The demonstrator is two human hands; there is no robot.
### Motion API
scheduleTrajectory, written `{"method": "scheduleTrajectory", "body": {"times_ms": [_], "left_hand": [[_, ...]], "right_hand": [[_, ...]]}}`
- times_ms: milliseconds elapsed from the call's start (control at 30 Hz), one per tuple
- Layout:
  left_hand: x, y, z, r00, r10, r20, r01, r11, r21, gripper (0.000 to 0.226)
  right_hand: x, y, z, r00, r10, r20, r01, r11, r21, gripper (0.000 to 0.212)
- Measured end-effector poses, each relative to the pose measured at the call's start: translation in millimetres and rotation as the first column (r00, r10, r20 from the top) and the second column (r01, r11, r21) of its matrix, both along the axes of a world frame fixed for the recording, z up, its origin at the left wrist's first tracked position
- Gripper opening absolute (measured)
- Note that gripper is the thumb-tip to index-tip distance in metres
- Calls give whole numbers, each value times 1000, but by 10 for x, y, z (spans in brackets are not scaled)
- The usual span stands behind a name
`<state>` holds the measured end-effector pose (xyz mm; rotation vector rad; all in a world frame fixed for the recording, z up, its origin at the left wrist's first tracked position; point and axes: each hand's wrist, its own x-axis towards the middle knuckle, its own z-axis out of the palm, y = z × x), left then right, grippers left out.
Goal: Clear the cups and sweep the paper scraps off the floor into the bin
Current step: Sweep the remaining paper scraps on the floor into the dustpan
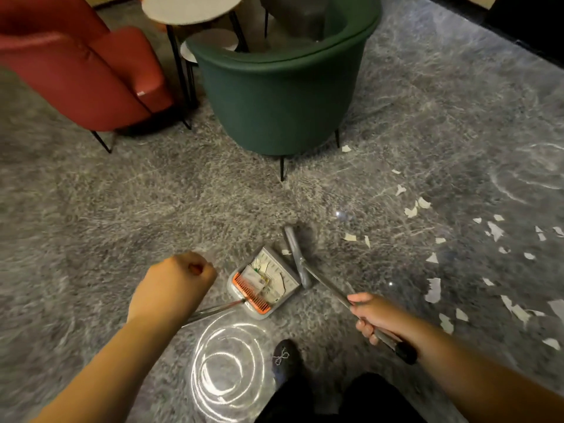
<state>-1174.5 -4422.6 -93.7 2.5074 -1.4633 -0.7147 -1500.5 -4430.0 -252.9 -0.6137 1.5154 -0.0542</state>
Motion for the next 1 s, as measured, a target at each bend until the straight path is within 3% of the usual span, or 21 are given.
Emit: {"method": "scheduleTrajectory", "body": {"times_ms": [300, 433, 700, 1000], "left_hand": [[518, -286, -105, 999, 16, 35, -18, 999, 36, 17], [498, -438, -138, 997, 37, 71, -40, 998, 39, 14], [123, -860, -131, 993, 51, 105, -56, 997, 46, 16], [-904, -1529, -125, 999, -30, 37, 28, 998, 52, 21]], "right_hand": [[686, -635, -283, 996, 75, 53, -79, 995, 58, 33], [729, -884, -436, 994, 30, 108, -39, 995, 87, 34], [256, -1319, -482, 975, -156, 155, 128, 976, 178, 36], [-942, -1527, -226, 922, -371, 107, 336, 908, 251, 28]]}}
